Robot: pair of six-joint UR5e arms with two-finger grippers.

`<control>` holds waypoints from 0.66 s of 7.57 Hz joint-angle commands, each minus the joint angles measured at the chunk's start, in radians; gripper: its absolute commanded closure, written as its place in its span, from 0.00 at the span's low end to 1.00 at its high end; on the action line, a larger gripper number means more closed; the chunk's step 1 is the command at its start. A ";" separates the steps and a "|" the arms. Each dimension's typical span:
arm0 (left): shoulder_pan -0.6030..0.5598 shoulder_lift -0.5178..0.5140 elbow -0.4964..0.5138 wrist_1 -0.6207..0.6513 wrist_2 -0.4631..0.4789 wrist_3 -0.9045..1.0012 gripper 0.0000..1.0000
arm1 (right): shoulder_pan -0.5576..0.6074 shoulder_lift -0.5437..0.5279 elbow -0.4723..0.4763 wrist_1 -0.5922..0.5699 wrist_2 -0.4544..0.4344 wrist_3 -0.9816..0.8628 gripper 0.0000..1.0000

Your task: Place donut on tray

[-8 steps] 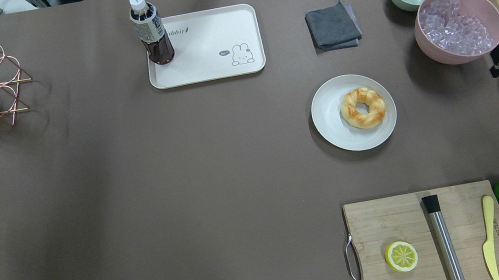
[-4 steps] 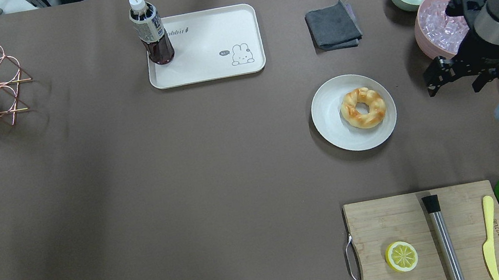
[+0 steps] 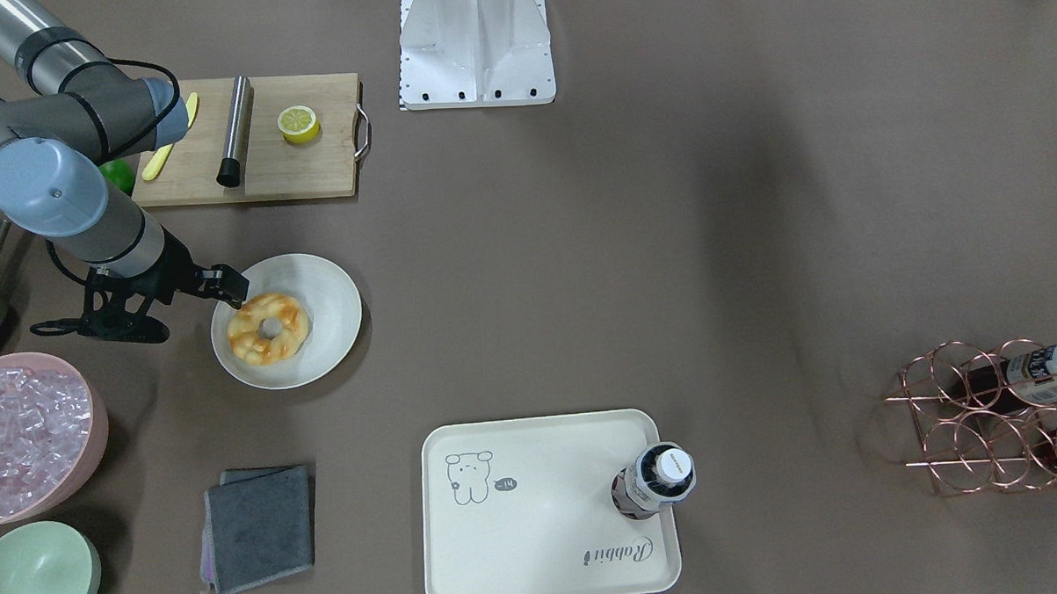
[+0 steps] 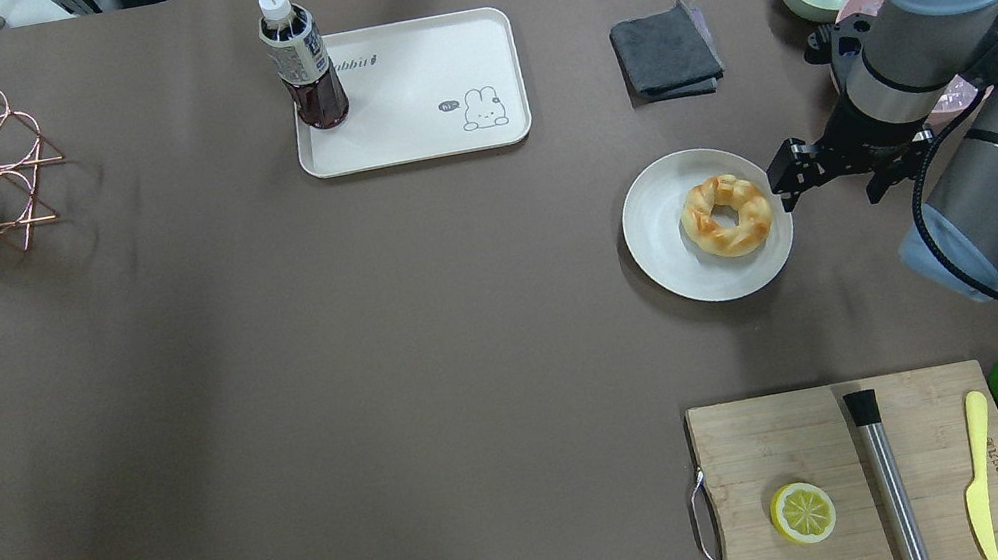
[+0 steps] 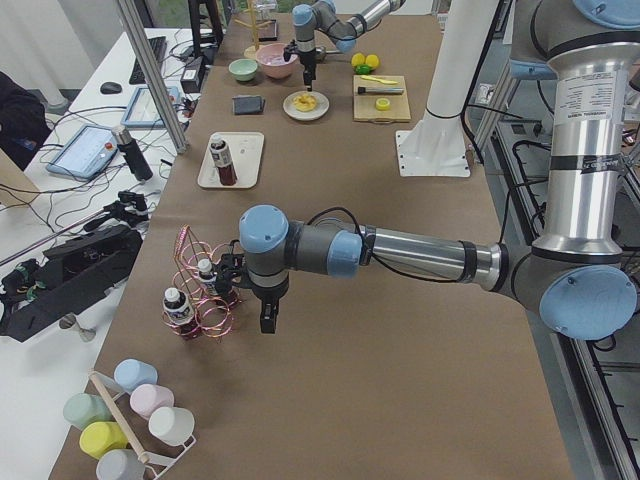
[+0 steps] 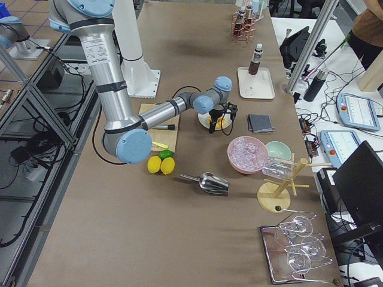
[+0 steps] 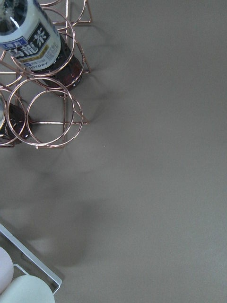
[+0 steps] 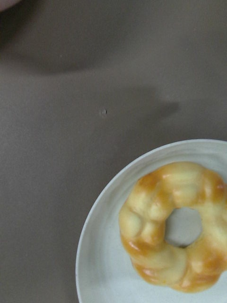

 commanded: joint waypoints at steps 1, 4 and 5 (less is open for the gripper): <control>0.000 0.002 0.001 -0.001 -0.001 0.000 0.01 | -0.018 -0.006 -0.056 0.083 -0.003 0.039 0.02; 0.001 0.000 0.000 0.000 0.000 -0.003 0.01 | -0.015 -0.003 -0.027 0.077 0.009 0.041 0.12; 0.001 -0.003 0.008 -0.001 0.000 -0.003 0.01 | -0.009 -0.003 -0.022 0.072 0.011 0.041 0.12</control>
